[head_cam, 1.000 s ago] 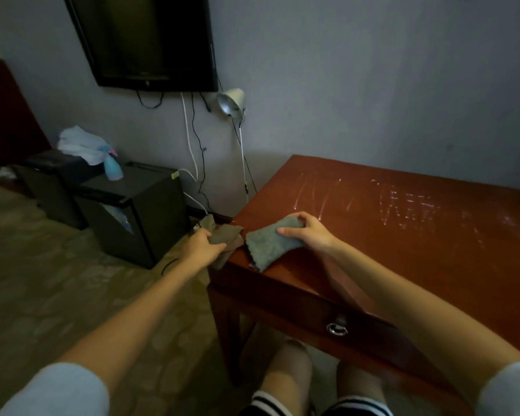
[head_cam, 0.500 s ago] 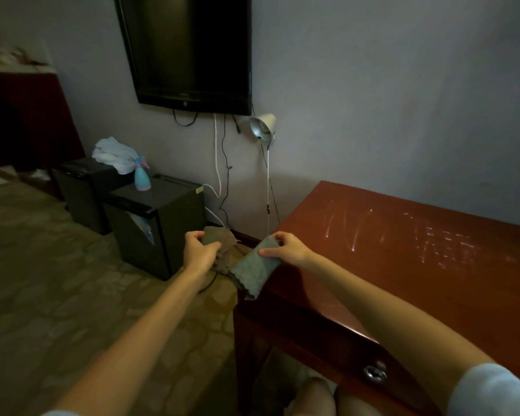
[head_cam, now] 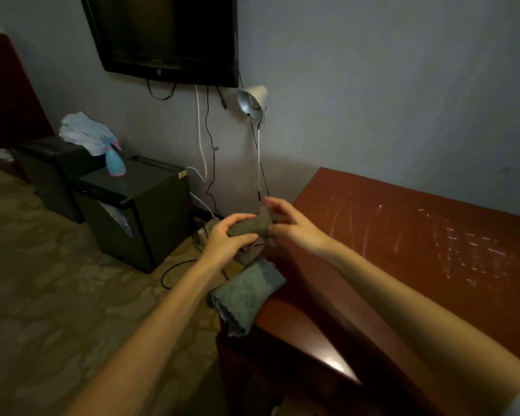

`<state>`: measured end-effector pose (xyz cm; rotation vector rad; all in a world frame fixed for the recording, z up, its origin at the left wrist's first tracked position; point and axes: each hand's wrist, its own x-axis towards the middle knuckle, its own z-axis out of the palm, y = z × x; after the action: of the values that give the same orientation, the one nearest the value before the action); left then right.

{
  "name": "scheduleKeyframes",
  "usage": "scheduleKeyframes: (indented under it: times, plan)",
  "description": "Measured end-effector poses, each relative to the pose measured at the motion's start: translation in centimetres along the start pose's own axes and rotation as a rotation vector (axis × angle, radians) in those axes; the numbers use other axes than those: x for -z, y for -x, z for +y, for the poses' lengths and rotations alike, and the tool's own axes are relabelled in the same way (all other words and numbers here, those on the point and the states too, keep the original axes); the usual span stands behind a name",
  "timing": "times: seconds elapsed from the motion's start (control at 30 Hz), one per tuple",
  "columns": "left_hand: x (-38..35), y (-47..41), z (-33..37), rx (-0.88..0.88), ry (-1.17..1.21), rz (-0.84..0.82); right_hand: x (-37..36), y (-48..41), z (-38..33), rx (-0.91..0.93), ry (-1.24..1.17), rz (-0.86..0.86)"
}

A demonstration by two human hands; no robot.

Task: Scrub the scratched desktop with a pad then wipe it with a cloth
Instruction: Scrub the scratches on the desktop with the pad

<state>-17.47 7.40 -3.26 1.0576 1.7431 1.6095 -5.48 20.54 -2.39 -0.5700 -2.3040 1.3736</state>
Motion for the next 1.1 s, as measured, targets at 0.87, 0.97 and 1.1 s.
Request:
scheduleKeyframes:
  times: [0.87,0.97,1.1]
  plan:
    - [-7.0,-2.1,-1.0,0.391,-1.07,-0.069,5.5,4.7,4.8,0.186,0.885,-0.043]
    - [-8.1,-3.3,-0.9,0.451,-1.096,-0.046,3.2,3.9,5.5,0.184,0.857,-0.128]
    - [-8.5,-4.4,-2.2,0.528,-1.077,-0.046,1.1,3.6,6.0,0.229,0.832,-0.186]
